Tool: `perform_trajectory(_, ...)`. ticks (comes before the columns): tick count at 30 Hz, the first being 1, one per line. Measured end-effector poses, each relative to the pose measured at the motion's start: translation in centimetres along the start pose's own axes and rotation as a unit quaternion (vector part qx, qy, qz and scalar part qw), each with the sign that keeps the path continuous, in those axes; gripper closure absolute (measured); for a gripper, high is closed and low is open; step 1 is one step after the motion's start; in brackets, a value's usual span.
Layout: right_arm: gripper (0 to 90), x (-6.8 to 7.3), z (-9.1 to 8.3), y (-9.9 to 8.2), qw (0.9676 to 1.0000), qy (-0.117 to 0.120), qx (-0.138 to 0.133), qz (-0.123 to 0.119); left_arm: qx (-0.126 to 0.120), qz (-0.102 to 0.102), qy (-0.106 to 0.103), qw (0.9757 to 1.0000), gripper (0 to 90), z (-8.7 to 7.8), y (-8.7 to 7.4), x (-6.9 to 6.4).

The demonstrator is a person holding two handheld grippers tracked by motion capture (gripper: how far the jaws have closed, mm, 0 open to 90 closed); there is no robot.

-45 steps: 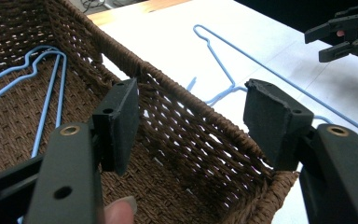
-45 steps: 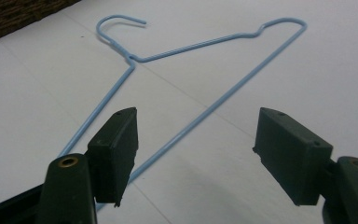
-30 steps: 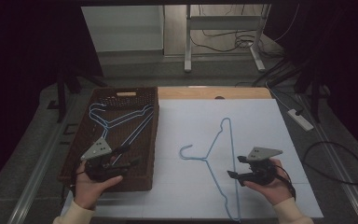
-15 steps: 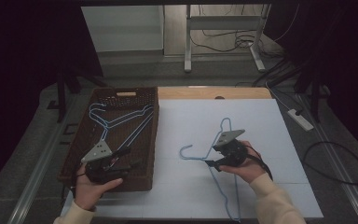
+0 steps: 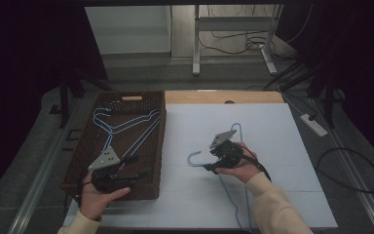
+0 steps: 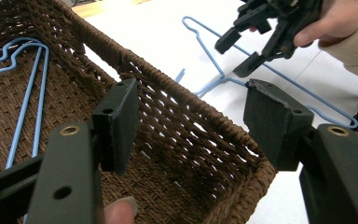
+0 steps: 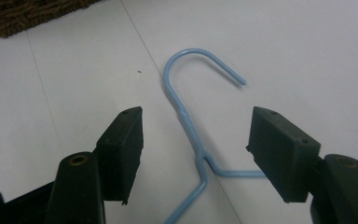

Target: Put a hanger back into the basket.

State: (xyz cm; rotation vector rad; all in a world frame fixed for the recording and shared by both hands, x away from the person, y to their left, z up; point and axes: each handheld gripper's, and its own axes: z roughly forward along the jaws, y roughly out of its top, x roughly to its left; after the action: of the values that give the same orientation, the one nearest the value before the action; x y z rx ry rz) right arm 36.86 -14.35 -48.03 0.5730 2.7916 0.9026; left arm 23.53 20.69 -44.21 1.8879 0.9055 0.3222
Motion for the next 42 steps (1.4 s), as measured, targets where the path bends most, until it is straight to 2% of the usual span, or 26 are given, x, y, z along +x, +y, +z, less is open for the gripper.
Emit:
perform_trajectory(5, 39.0, 0.0, 1.3, 0.9, 0.9998, 0.012, 0.010, -0.009, 0.003, 0.002, -0.001, 1.0000, 36.6, 0.2, -0.1, 0.0)
perform_trajectory(12, 42.3, 0.0, 4.0, 1.9, 0.9984, 0.035, 0.042, -0.014, 0.000, -0.003, 0.000, 1.0000, 36.6, 0.0, -0.1, 0.3)
perform_trajectory(16, 43.9, 0.0, 4.8, 2.4, 0.9977, 0.040, 0.052, -0.018, 0.001, -0.003, 0.000, 1.0000, 36.5, 0.0, -0.2, 0.3)
perform_trajectory(22, 53.1, 0.0, 5.8, 3.1, 0.9956, 0.056, 0.073, -0.019, 0.001, -0.002, 0.000, 1.0000, 36.6, 0.0, -0.1, 0.2)
perform_trajectory(26, 64.1, 0.2, 5.9, 3.4, 0.9948, 0.043, 0.089, -0.025, 0.001, -0.002, 0.000, 1.0000, 36.5, 0.0, -0.1, 0.3)
perform_trajectory(28, 66.9, 0.3, 6.0, 3.5, 0.9944, 0.034, 0.095, -0.032, 0.001, -0.002, 0.000, 1.0000, 36.5, 0.0, -0.1, 0.2)
perform_trajectory(31, 75.2, 0.7, 6.0, 3.8, 0.9928, 0.033, 0.107, -0.045, 0.001, 0.000, 0.000, 1.0000, 36.6, 0.0, -0.1, 0.2)
perform_trajectory(34, 82.7, 0.9, 6.1, 4.1, 0.9920, 0.032, 0.116, -0.038, 0.000, 0.000, 0.001, 1.0000, 36.5, 0.0, -0.1, 0.1)
perform_trajectory(38, 84.6, 0.9, 6.1, 4.2, 0.9918, 0.027, 0.122, -0.029, 0.001, 0.000, 0.001, 1.0000, 36.5, 0.0, -0.1, 0.1)
perform_trajectory(42, 85.7, 0.8, 5.9, 4.1, 0.9933, 0.015, 0.114, -0.010, -0.001, 0.001, 0.000, 1.0000, 36.5, -0.1, -0.1, 0.1)
